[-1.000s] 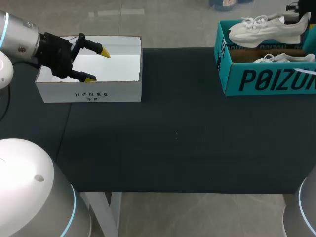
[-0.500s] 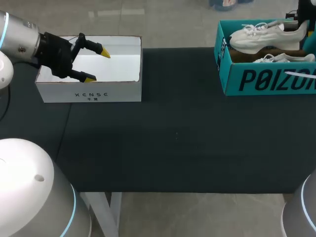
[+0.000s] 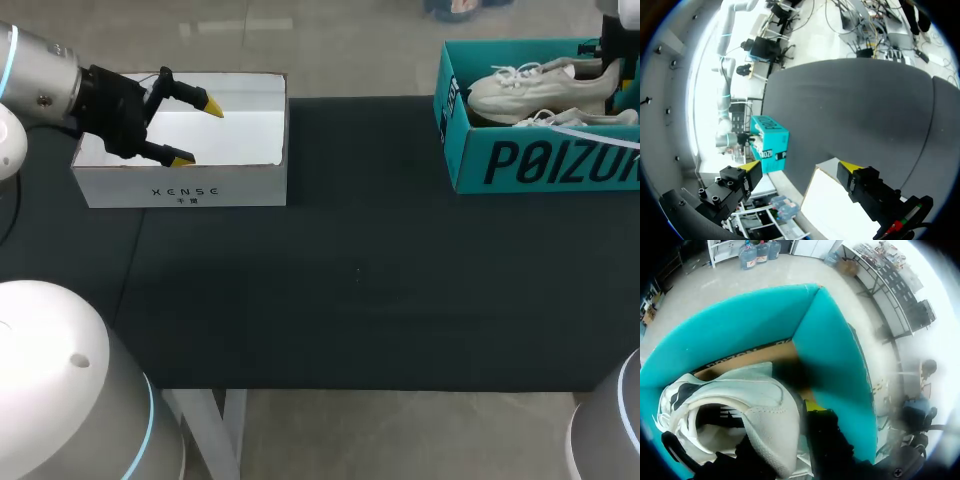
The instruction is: Take the shoe out of the shoebox, open the shoe tongue, remove and reinsert the insole, then place the shoe into the shoebox
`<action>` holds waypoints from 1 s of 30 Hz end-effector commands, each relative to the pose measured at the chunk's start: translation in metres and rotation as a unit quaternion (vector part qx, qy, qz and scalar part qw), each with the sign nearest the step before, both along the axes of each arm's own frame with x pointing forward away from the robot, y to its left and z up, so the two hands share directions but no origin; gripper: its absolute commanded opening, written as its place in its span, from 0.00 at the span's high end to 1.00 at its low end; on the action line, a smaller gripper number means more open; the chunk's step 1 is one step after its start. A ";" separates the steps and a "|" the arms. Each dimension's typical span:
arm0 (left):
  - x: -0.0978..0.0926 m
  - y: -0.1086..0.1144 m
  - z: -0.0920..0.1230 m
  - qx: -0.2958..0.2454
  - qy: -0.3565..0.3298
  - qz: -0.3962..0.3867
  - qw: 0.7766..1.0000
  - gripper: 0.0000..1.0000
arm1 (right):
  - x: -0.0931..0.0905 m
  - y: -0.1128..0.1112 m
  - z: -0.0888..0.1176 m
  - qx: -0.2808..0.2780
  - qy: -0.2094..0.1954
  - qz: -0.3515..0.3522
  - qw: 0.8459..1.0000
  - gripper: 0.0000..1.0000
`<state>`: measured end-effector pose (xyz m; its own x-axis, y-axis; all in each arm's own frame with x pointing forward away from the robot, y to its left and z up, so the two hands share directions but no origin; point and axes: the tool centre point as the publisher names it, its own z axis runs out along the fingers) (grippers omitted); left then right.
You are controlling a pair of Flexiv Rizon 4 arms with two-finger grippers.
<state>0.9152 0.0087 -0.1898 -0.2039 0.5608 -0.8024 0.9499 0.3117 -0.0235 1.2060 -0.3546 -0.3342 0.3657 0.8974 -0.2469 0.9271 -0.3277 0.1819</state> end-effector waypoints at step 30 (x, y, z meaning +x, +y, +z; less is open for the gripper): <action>0.000 0.000 0.001 0.002 0.000 0.000 1.000 0.00 | -0.003 0.004 0.006 0.010 0.010 0.015 1.000 0.00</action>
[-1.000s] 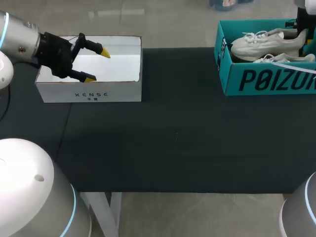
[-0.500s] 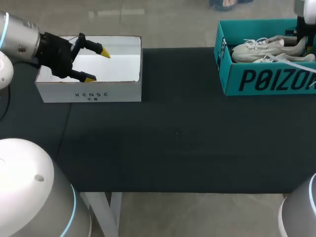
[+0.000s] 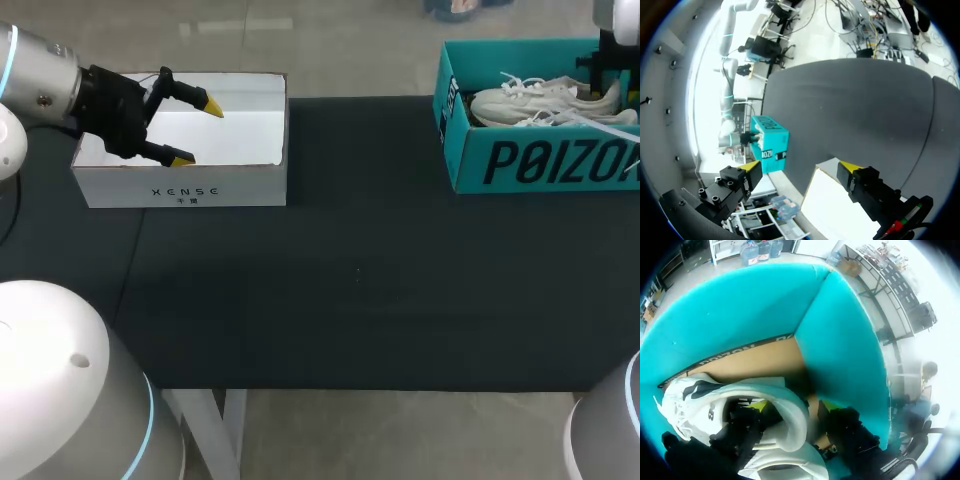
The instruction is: Take the shoe out of the shoebox, open the shoe tongue, remove and reinsert the insole, then place the shoe into the shoebox
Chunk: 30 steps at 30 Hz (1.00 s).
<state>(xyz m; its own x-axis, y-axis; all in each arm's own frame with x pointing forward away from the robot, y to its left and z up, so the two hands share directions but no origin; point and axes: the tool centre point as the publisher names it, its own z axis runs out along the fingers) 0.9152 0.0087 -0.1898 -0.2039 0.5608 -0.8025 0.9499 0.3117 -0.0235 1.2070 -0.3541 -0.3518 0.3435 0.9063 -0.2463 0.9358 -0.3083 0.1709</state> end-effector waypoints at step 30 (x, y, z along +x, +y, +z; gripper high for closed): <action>0.000 0.000 0.001 0.002 0.000 0.000 1.000 0.00 | -0.058 0.012 0.091 0.073 -0.008 0.011 0.997 0.00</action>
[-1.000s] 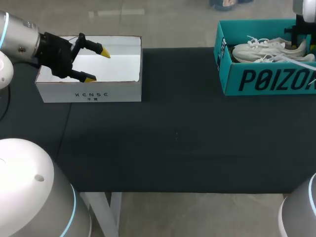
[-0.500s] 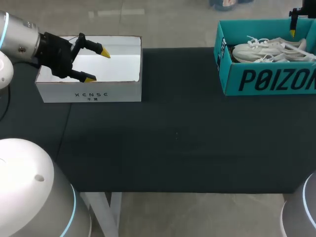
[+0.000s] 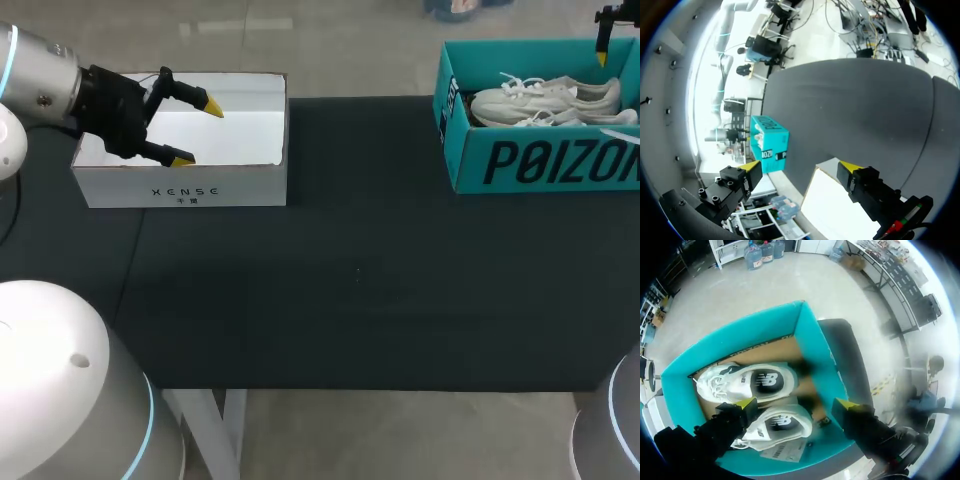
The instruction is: Take the shoe out of the shoebox, open the shoe tongue, remove and reinsert the insole, then place the shoe into the shoebox
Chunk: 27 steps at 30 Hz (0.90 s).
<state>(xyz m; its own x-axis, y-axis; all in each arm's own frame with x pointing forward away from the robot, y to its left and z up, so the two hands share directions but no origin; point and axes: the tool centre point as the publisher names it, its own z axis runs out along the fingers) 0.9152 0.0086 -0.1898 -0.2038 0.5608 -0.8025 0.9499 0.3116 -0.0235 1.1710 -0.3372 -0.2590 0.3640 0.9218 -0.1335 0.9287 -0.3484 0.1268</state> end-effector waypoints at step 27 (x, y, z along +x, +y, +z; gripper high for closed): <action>0.000 0.000 0.000 0.002 0.000 0.000 1.000 0.00 | -0.190 0.023 0.005 -0.067 -0.095 0.372 0.921 0.00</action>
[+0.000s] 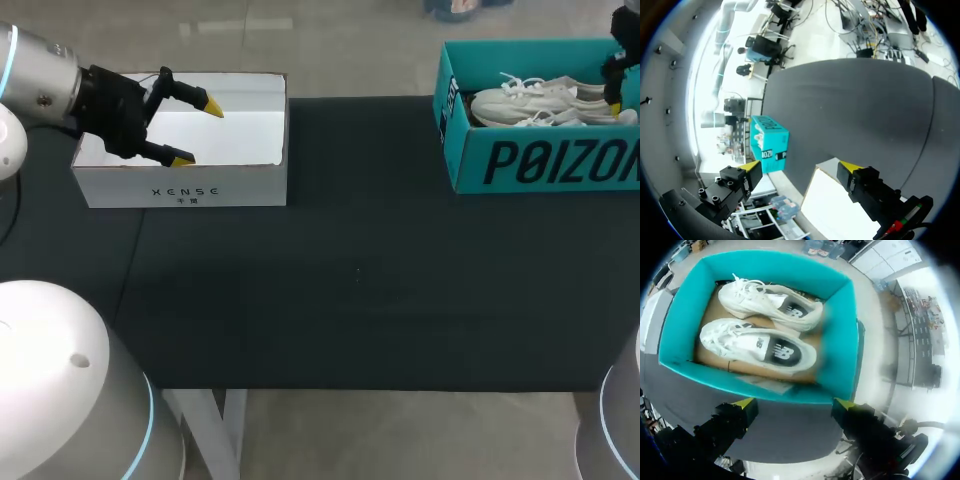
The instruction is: Take the shoe out of the shoebox, open the shoe tongue, remove and reinsert the insole, then place the shoe into the shoebox
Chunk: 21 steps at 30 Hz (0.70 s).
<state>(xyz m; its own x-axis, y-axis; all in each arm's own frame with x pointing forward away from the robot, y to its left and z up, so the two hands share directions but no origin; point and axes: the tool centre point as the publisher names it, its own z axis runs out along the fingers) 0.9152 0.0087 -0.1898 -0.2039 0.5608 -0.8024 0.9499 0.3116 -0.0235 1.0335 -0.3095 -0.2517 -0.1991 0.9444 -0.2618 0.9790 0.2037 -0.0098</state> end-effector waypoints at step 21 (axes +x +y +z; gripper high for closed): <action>0.048 -0.035 0.005 0.028 0.067 0.336 0.939 0.00 | -0.059 0.009 0.003 0.023 -0.101 0.054 0.993 0.00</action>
<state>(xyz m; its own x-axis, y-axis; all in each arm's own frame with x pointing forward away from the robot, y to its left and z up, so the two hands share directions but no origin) 0.9574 -0.0114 -0.1923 -0.4524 0.4520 -0.7688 0.7855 0.6102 -0.1035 0.9760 -0.3014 -0.2453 -0.2447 0.9327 -0.2649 0.9369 0.2978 0.1830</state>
